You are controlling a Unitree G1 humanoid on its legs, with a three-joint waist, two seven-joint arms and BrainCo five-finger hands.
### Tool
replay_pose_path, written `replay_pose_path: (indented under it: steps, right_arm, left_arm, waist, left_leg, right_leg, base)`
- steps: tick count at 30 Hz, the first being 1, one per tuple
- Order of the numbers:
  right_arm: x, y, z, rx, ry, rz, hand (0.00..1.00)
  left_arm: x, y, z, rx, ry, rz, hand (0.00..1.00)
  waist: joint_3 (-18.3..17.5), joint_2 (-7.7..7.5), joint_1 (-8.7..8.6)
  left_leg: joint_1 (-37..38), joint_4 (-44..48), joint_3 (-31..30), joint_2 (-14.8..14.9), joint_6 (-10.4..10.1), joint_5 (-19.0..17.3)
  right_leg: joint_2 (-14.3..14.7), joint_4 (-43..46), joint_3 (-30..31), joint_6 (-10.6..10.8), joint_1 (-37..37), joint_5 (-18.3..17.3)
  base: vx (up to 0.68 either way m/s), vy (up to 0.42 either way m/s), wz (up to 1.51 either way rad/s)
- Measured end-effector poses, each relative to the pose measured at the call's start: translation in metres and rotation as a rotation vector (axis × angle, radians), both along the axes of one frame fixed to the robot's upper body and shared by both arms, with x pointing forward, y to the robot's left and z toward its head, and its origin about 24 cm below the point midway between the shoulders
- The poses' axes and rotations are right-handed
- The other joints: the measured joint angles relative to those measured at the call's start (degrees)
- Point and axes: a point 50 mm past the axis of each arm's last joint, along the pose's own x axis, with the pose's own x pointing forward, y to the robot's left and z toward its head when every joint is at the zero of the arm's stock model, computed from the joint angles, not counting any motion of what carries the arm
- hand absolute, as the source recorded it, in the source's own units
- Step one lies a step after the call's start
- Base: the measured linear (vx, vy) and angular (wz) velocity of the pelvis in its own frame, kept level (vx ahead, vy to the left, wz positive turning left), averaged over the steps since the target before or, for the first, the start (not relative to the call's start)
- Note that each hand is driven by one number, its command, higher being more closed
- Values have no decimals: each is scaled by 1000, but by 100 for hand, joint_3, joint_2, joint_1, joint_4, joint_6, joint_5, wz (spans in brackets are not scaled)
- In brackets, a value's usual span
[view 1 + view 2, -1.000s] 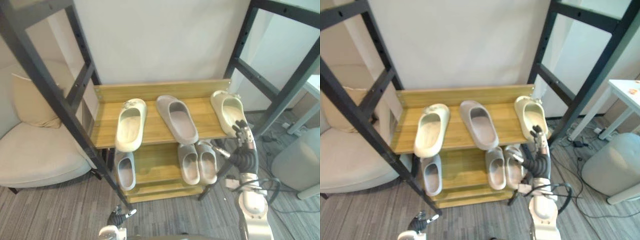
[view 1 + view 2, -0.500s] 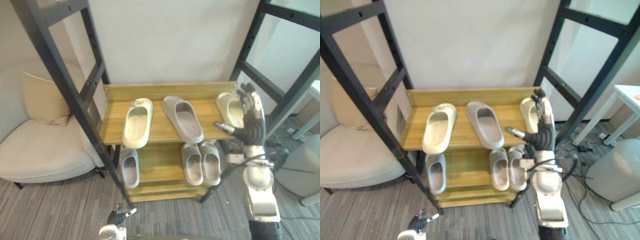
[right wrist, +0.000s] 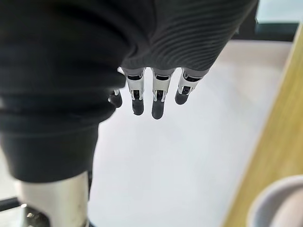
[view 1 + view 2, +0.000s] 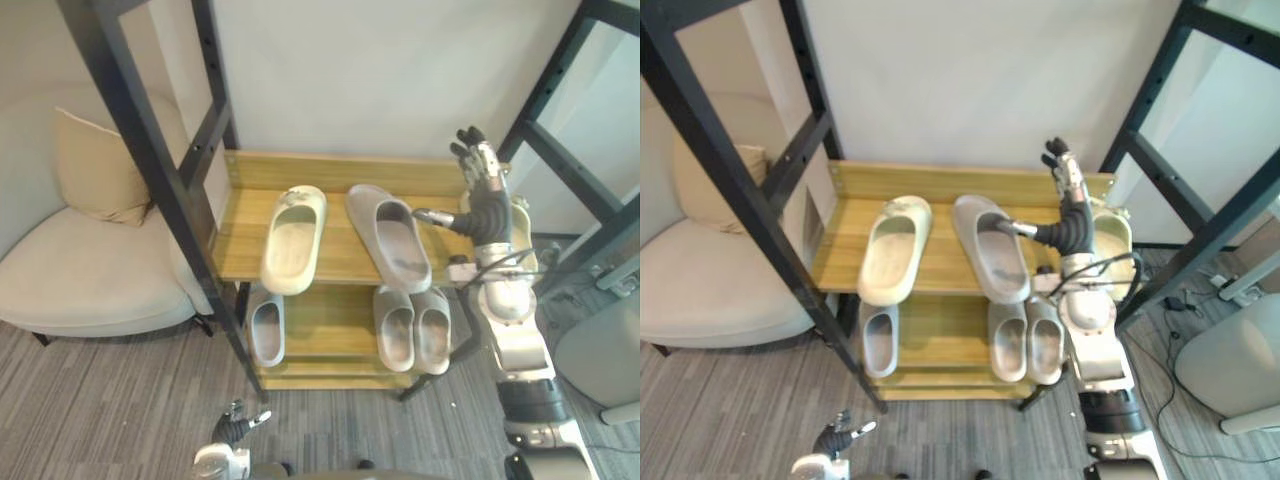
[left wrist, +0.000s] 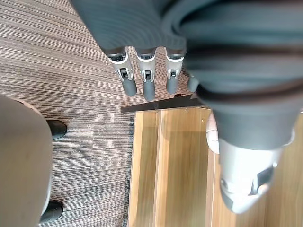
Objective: Organize the slippers on the shoe rack
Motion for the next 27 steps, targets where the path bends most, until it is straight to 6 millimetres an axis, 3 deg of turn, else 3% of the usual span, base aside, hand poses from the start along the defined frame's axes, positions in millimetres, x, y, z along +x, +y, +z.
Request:
replay_pose_path:
  steps: [9, 27]
  right_arm:
    - [11, -1, -20, -49, 120, 3, 0]
    - [12, -13, -19, -93, 127, -46, 0]
  left_arm:
    - [1, -1, 0, -9, -2, 8, 0]
    - [2, -4, 1, -14, -6, -7, 0]
  waist:
    - [20, 34, 2]
    - [69, 110, -9]
  left_leg:
    - [-54, 0, -77, 2, -1, 0]
    - [-77, -19, -93, -6, -1, 0]
  right_leg:
    - [8, -7, -50, -5, -33, 3]
    - [10, -89, -49, -9, -34, 7]
  base:
    - [8, -7, 3]
    - [0, 0, 0]
